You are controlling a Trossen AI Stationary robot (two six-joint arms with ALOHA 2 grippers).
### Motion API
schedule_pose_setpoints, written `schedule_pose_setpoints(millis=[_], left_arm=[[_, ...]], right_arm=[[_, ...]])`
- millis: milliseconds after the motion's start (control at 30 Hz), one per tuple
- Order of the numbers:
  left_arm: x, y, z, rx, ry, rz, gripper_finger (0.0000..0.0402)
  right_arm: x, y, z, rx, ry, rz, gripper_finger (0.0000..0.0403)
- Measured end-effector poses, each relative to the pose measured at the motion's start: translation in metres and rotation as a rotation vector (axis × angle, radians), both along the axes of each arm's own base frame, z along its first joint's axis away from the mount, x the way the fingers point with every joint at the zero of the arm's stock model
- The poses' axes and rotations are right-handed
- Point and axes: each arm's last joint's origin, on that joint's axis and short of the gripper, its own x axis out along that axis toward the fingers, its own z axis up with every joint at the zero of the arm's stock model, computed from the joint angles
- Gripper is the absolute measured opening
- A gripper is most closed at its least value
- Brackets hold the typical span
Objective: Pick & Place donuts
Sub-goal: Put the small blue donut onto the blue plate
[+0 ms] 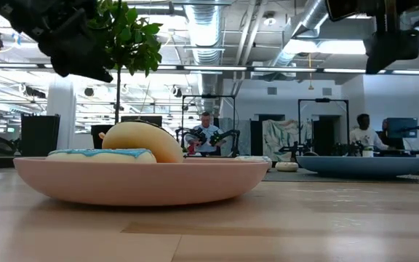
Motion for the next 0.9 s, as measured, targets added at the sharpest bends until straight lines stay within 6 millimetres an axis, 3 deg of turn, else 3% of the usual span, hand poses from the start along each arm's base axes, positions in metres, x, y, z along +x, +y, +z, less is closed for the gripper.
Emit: schedule_pose_setpoints(millis=[200,400,600,900], left_arm=[[0.021,-0.011,0.021,-0.084,0.210,-0.010,0.0263],[0.030,-0.020,0.036,-0.272,0.454,0.032,0.0263],[0.030,-0.028,0.017,-0.489,0.667,0.186,0.0263],[0.045,-0.041,-0.018,-0.573,0.834,0.324,0.0263]], right_arm=[[-0.017,-0.003,-0.004,-0.091,0.119,-0.002,0.0364],[-0.015,0.002,-0.017,-0.131,0.208,0.007,0.0364],[-0.010,0.014,-0.029,-0.143,0.251,0.029,0.0364],[-0.013,0.023,-0.031,-0.112,0.268,-0.013,0.0364]])
